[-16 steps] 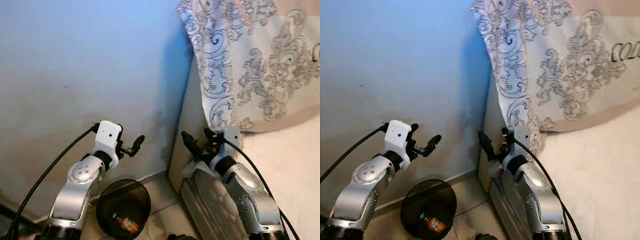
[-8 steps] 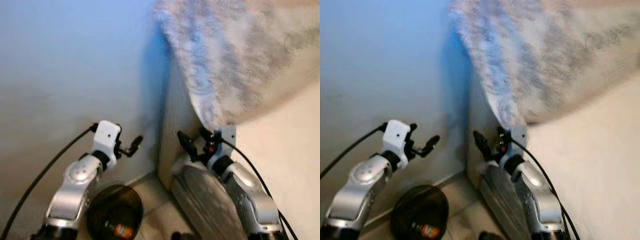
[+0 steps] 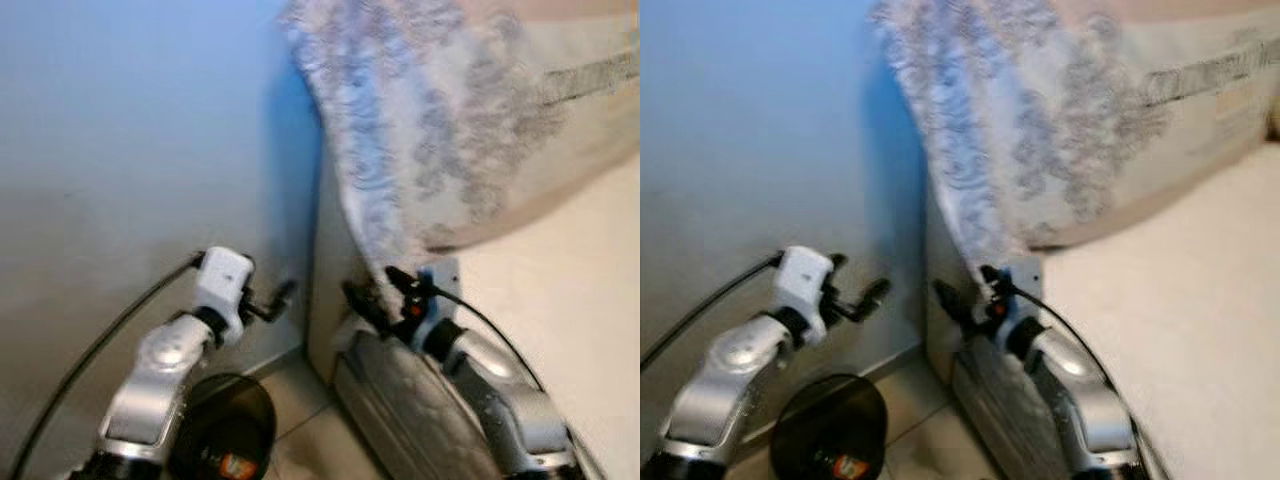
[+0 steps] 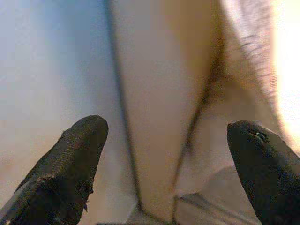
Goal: Clean up the room
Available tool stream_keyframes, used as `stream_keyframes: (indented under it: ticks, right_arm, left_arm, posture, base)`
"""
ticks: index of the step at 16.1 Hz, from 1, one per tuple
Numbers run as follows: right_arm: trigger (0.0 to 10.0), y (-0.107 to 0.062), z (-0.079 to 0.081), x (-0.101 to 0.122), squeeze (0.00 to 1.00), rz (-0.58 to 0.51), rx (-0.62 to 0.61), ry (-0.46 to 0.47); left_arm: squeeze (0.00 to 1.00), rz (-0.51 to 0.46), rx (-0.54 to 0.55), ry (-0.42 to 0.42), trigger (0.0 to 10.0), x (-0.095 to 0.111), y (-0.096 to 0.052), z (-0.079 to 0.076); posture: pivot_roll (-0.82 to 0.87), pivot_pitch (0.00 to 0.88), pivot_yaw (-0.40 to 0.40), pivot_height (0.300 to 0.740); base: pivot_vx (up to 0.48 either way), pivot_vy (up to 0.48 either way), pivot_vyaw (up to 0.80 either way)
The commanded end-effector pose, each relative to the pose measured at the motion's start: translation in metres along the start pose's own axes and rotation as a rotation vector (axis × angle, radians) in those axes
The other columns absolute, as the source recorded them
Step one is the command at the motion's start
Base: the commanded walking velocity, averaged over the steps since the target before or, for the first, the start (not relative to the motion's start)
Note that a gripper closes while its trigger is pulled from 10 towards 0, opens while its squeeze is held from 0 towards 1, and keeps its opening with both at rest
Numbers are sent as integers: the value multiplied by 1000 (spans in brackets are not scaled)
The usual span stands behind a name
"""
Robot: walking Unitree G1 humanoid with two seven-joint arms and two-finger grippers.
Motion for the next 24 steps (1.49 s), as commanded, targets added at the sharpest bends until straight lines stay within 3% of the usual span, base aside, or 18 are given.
stream_keyframes:
  ticks: [1,8,11,15,17,20,24]
  right_arm:
    - [10000,-2,5,1,1000,0,31,10]
    - [10000,-18,8,7,1000,88,168,1]
    - [10000,-14,-14,23,1000,-23,29,46]
    - [10000,-10,-17,26,1000,-62,-27,63]
    - [10000,-7,-21,21,1000,-82,-112,76]
    - [10000,-7,-38,10,1000,-82,-291,77]
    - [10000,-8,-41,15,1000,-122,-354,33]
  left_arm:
    - [0,-3,4,16,10000,2,-3,5]
    - [0,11,-63,36,10000,-2,-12,9]
    - [0,6,-46,40,10000,0,-15,18]
    - [0,-22,-40,15,10000,6,-12,17]
    - [0,-21,-18,6,10000,6,-10,16]
    - [0,12,73,-1,10000,1,-5,21]
    - [0,-2,181,-85,10000,1,0,27]
  posture:
    - [-22,0,-13,740]
    - [-23,0,-17,740]
    - [-23,0,-17,740]
    - [-21,0,-18,740]
    - [-15,0,-24,740]
    - [-5,0,-29,740]
    - [-17,0,-18,740]
  base:
    - [0,-255,-688]
    - [0,-257,-630]
    - [0,-259,-596]
    - [0,-259,-594]
    - [0,-255,-600]
    - [0,-165,-621]
    - [0,0,-153]
Point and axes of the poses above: a point about 5 cm out from each wrist's last joint towards the gripper, its own y axis pointing out of the wrist towards the gripper, its own x axis along the axis of the wrist's last joint, z = x × y, the point moved 3 cm from there along y, pointing out of the wrist towards the gripper, and after that the axes turned 10 degrees about y, right-handed, at the moved point
